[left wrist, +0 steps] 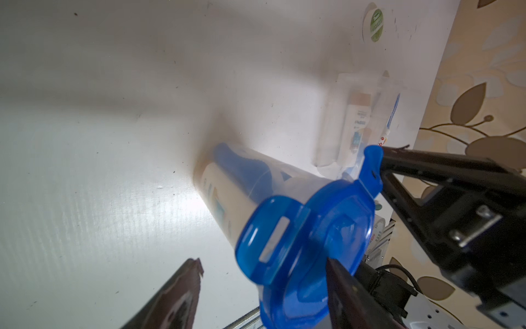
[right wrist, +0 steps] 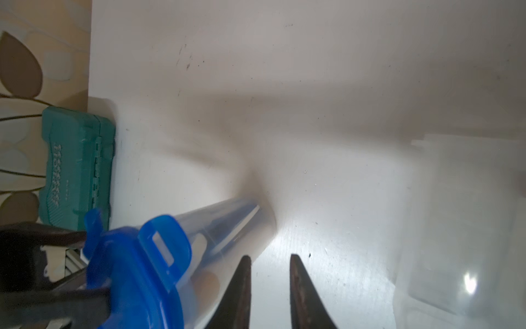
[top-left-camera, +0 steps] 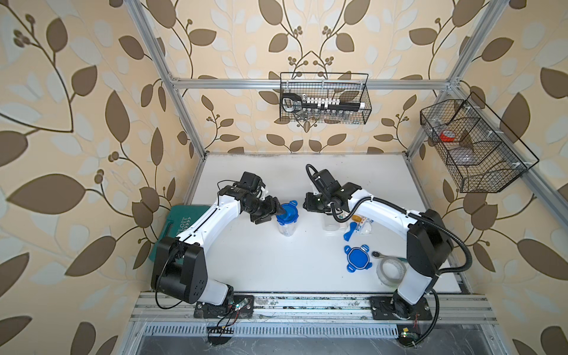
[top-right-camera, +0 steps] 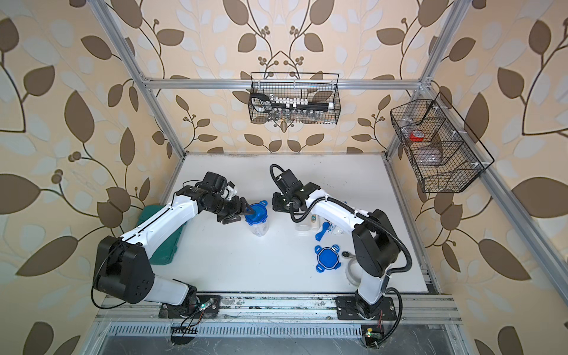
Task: Take out toiletry kits
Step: Adjust the container at the center of the board.
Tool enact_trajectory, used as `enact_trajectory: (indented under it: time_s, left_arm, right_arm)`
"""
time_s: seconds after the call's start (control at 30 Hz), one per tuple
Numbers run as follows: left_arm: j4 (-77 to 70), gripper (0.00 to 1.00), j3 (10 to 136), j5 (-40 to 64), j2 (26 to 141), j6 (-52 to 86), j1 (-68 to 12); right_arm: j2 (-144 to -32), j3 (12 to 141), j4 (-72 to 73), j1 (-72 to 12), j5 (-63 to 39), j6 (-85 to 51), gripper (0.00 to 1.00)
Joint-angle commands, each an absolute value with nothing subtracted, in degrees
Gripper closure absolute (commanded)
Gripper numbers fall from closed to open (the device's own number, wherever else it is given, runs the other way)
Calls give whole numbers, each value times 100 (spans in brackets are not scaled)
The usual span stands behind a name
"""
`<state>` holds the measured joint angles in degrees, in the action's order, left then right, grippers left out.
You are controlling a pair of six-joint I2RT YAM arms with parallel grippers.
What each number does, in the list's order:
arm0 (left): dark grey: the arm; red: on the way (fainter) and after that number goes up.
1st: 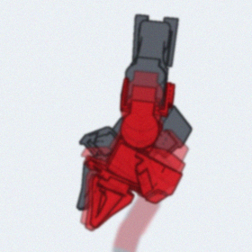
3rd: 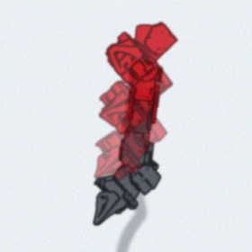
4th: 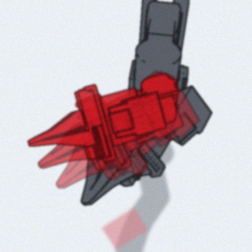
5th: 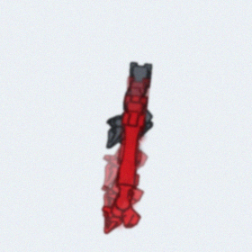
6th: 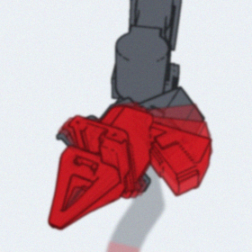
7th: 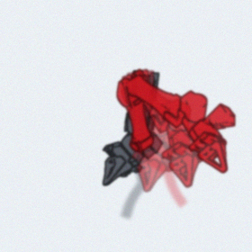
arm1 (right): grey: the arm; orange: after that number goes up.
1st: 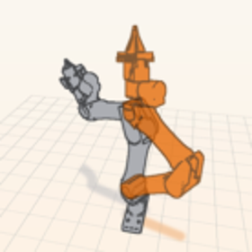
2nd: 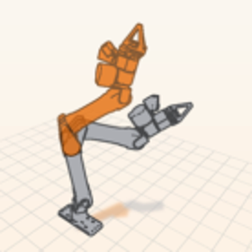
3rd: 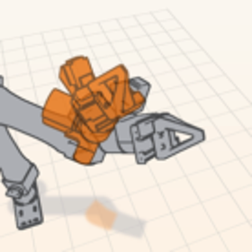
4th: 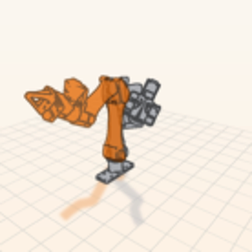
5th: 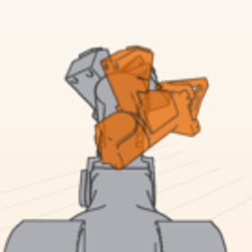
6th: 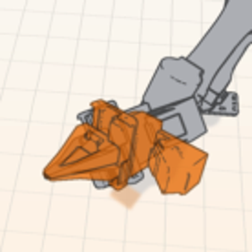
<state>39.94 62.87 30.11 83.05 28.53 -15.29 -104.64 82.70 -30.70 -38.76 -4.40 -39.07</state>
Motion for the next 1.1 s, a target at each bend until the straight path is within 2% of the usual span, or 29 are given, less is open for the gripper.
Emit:
enact_trajectory:
  time_s: [0.0, 0.4, 0.7, 0.97, 1.07]
  left_arm:
    - [4001, 30, 6233, 2980, 8382, 2734, -1503]
    - [3922, 31, 5967, 3070, 8034, 2799, -1542]
    - [3813, 30, 5985, 3144, 8067, 2950, -1863]
    - [3959, 29, 6104, 2911, 8112, 2978, -1846]
    - [4003, 30, 6145, 2857, 8088, 3020, -1822]
  right_arm:
    - [-10809, 8739, -3739, -3946, -98, -3698, 76]
    - [-11396, 9509, -3958, -4256, -25, -3665, 76]
    - [-11736, 10066, -4101, -4306, -69, -3471, 75]
    - [-11794, 10219, -4209, -4249, -9, -3283, 67]
    - [-11636, 10118, -4305, -4207, 124, -3279, 67]
